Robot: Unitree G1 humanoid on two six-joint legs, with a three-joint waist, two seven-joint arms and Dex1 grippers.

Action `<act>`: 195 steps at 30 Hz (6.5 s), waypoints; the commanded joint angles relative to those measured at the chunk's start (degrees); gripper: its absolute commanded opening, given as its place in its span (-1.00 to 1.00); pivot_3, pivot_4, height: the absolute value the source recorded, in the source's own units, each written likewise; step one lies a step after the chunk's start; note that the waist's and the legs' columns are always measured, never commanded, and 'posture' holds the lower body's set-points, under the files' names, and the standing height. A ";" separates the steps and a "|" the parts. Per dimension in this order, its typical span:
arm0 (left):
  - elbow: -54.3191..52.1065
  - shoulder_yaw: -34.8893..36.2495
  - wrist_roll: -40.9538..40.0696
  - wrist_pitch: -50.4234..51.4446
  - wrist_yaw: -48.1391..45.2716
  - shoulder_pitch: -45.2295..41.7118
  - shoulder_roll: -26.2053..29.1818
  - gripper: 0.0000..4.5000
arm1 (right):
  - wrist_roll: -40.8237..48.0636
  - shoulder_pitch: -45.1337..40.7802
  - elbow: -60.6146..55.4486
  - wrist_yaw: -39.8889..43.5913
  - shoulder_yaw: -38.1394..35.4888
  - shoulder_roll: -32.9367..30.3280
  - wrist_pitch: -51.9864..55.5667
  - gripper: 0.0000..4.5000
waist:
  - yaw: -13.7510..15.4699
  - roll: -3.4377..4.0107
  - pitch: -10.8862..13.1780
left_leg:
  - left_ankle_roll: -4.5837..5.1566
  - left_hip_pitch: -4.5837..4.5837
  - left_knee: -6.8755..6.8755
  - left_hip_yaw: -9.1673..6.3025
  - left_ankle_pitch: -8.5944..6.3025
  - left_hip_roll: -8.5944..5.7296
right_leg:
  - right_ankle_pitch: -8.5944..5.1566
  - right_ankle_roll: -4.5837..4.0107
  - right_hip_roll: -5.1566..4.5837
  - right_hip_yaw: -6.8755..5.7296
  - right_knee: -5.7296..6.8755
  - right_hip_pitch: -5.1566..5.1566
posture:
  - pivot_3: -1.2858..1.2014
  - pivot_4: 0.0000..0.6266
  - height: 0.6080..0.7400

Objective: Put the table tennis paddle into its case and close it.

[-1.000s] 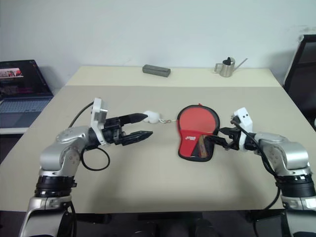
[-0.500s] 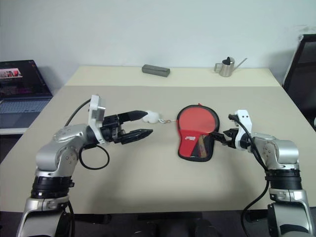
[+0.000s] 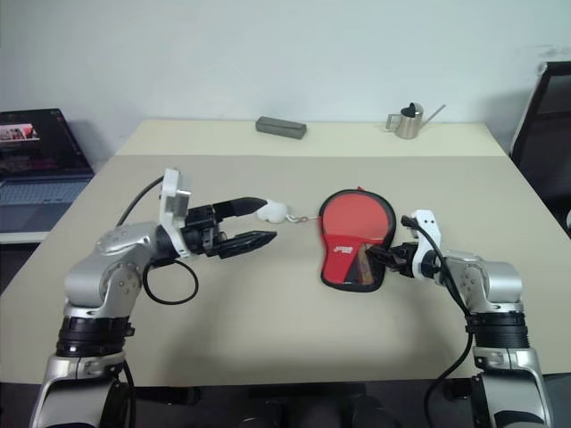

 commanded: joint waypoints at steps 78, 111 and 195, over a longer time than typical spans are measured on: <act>-9.35 -2.35 -2.14 -1.57 -11.86 14.50 14.65 1.00 | 43.66 19.34 -28.92 -39.66 -14.40 13.79 31.56 -0.68 | -0.84 0.01 0.01 | -0.12 0.36 -0.81 0.32 -0.08 1.12 | -0.17 -0.74 1.11 0.23 0.00 -0.30 | 0.03 -0.52 1.00; -4.44 2.57 6.50 -7.07 15.06 13.64 5.00 1.00 | 9.79 1.33 -29.68 2.87 21.63 -12.69 -17.62 0.99 | -0.02 0.01 0.01 | -0.16 0.24 -0.70 0.29 -0.09 1.10 | -0.16 -0.77 1.07 0.17 -0.10 -0.33 | 0.03 -0.52 1.00; 23.41 -3.29 13.91 -1.44 14.03 -6.75 -10.48 -0.93 | -21.81 5.62 -3.58 7.78 27.08 7.50 -19.67 1.00 | -0.37 -0.26 -0.36 | -0.27 1.11 -0.64 0.19 -0.05 0.94 | -0.09 -0.75 0.97 0.09 0.05 0.48 | 0.03 -0.52 1.00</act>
